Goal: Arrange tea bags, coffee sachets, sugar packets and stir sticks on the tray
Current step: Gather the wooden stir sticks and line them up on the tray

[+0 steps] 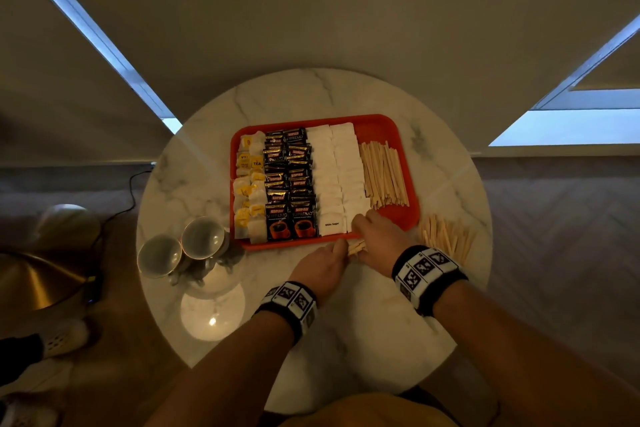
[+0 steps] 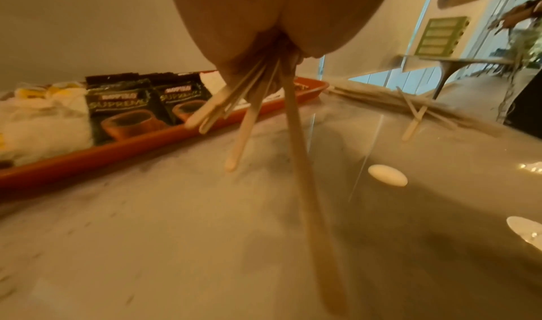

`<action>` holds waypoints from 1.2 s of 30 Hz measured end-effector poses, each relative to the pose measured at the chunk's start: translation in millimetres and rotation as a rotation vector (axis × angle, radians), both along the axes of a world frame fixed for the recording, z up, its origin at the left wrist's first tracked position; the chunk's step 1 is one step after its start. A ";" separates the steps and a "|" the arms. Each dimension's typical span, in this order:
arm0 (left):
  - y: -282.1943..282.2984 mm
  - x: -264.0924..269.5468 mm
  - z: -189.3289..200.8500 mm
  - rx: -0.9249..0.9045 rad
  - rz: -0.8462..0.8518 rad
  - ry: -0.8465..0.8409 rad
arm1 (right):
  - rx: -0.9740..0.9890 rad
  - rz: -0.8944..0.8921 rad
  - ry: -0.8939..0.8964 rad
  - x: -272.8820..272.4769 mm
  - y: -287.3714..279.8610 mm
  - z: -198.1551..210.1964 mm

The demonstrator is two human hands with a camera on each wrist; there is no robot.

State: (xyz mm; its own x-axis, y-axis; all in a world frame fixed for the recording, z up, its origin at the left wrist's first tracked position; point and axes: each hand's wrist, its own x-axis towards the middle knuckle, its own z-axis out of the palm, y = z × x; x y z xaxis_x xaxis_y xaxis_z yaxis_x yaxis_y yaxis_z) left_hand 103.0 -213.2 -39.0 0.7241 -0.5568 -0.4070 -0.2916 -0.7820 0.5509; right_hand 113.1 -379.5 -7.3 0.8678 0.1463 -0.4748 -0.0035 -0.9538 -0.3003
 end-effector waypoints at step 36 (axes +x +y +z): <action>-31.8 41.0 63.9 -0.985 0.900 0.217 | 0.315 0.018 0.178 -29.0 28.9 26.5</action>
